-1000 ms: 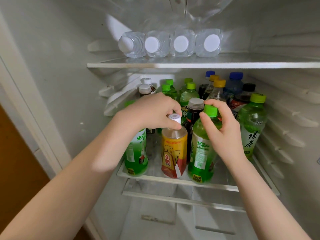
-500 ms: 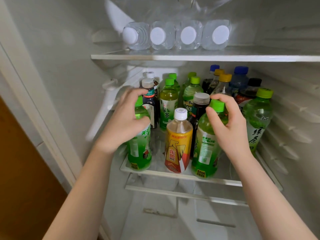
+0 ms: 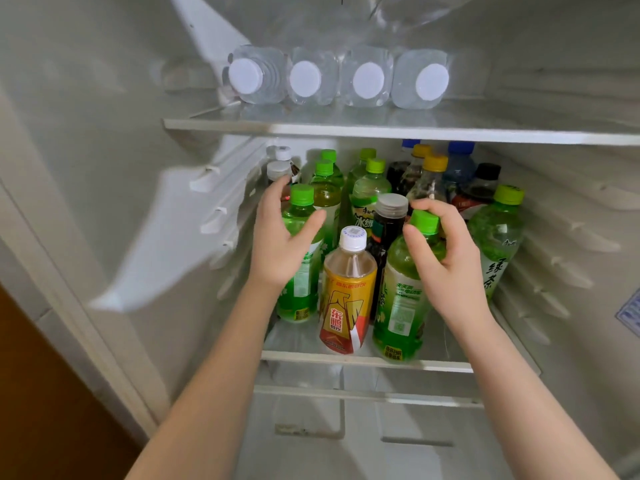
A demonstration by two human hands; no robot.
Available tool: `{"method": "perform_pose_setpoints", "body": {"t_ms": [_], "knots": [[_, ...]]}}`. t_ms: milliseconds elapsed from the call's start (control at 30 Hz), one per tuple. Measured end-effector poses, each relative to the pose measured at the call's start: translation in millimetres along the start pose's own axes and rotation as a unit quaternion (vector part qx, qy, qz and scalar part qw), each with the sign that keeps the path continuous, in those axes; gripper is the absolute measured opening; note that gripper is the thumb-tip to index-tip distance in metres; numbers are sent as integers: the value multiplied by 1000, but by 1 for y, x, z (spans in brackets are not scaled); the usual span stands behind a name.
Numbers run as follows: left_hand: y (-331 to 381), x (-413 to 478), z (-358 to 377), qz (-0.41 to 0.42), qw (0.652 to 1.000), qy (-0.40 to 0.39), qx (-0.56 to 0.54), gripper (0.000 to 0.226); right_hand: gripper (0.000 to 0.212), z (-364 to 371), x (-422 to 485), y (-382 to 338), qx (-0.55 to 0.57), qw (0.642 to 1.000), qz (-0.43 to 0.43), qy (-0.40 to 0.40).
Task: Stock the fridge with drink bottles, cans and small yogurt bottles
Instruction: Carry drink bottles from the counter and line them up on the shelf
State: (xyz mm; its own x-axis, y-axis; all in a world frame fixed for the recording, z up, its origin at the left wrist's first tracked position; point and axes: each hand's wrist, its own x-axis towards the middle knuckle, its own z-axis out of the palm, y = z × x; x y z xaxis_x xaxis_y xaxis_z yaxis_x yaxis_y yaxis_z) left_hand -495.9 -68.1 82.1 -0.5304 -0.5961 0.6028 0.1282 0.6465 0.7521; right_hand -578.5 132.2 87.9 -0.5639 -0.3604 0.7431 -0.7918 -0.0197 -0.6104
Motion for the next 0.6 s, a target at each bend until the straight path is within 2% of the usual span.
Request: {"method": "perform_pose_setpoints", "body": {"t_ms": [100, 133, 267, 400, 500, 600], "knots": [[-19, -20, -4, -36, 984, -20, -171, 63, 25, 1, 0, 0, -1, 1000, 3, 4], [-27, -27, -5, -46, 980, -38, -189, 67, 25, 1, 0, -1, -2, 1000, 4, 5], [-52, -50, 2, -95, 982, -97, -128, 73, 24, 4, 0, -1, -9, 1000, 3, 10], [-64, -52, 5, -66, 982, -100, -145, 79, 25, 6, -1, 1, -12, 1000, 7, 15], [-65, -45, 15, -76, 986, -60, -138, 81, 26, 8, -1, -1, -11, 1000, 14, 25], [-64, -39, 29, -109, 991, -20, -74, 73, 25, 10, -2, -2, -10, 999, 17, 31]]}}
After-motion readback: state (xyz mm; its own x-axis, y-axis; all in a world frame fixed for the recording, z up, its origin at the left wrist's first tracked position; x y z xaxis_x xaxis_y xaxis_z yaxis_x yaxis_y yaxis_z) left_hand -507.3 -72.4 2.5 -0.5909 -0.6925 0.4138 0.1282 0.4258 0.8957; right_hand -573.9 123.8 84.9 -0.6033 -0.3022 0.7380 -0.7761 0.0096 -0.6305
